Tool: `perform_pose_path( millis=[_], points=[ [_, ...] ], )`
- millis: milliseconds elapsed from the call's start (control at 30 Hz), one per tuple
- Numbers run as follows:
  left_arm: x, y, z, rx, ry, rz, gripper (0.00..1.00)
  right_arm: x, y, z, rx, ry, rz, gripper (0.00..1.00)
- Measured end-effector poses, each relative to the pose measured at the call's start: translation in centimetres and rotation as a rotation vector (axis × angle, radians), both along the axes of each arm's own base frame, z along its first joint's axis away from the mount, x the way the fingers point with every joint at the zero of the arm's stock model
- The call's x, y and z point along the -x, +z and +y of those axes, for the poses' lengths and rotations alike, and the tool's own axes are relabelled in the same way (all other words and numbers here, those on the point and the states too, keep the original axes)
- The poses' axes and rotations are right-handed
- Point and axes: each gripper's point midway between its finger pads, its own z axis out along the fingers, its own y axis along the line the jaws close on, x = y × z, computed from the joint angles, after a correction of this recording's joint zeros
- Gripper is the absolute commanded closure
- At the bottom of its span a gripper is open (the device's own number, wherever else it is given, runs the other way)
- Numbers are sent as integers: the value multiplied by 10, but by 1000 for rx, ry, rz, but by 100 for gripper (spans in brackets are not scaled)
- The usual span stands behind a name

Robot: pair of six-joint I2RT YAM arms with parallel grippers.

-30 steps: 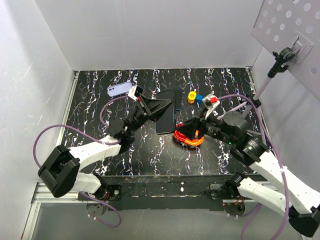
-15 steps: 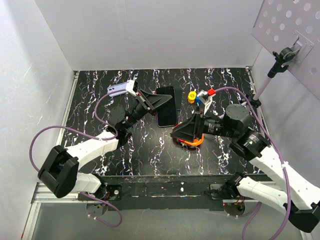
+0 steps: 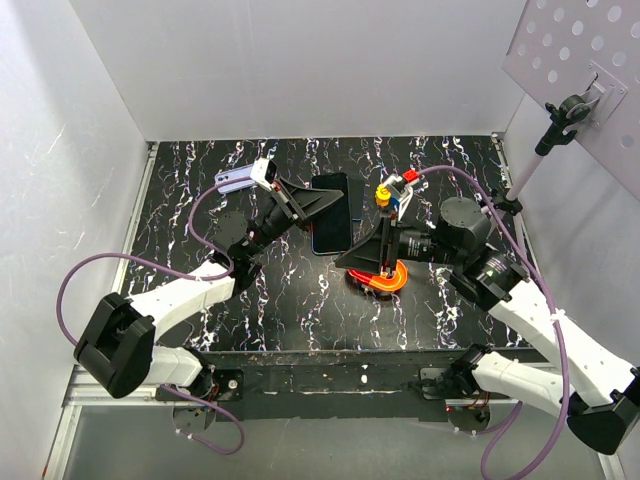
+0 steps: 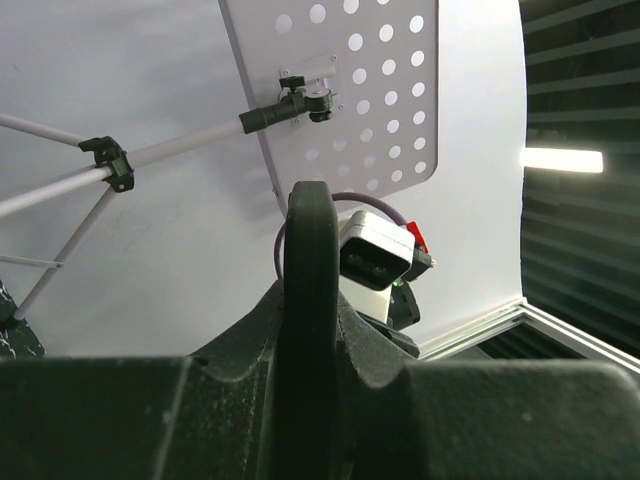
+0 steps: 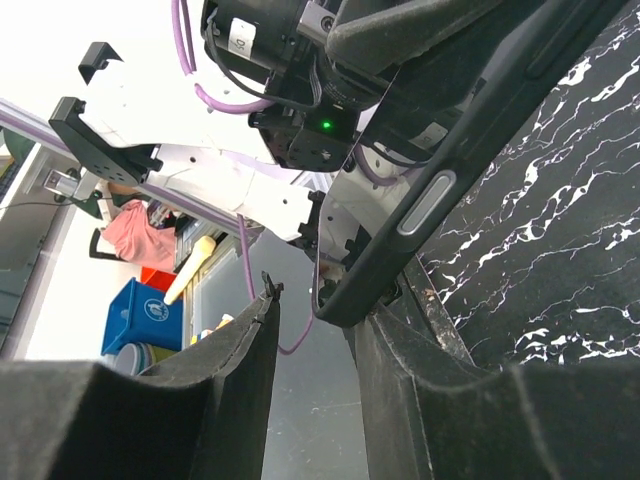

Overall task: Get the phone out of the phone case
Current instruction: Remove the phone case from the phone.

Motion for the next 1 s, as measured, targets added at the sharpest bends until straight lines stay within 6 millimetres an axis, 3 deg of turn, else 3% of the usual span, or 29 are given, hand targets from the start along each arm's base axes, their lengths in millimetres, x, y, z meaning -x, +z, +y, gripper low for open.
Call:
perform_pose_path(
  millis=[200,300,400,533,633,800,1000],
  points=[
    [3,1,-1,6,-23,9,100,-4,-2,4,2,-1,2,65],
    [6,2,-1,9,-35,6,100,-6,-4,6,4,3,4,78],
    [7,4,1,17,-37,-4,100,-5,-4,6,3,9,7,99],
    [11,9,2,23,-60,-33,100,-4,-8,6,20,22,-12,99],
    [15,13,-2,30,-111,-36,100,-3,-8,5,29,27,-120,99],
    [27,33,-15,62,-271,-74,100,-3,2,0,36,7,-350,99],
    [41,54,-12,55,-316,-114,100,1,15,5,78,72,-489,99]
  ],
)
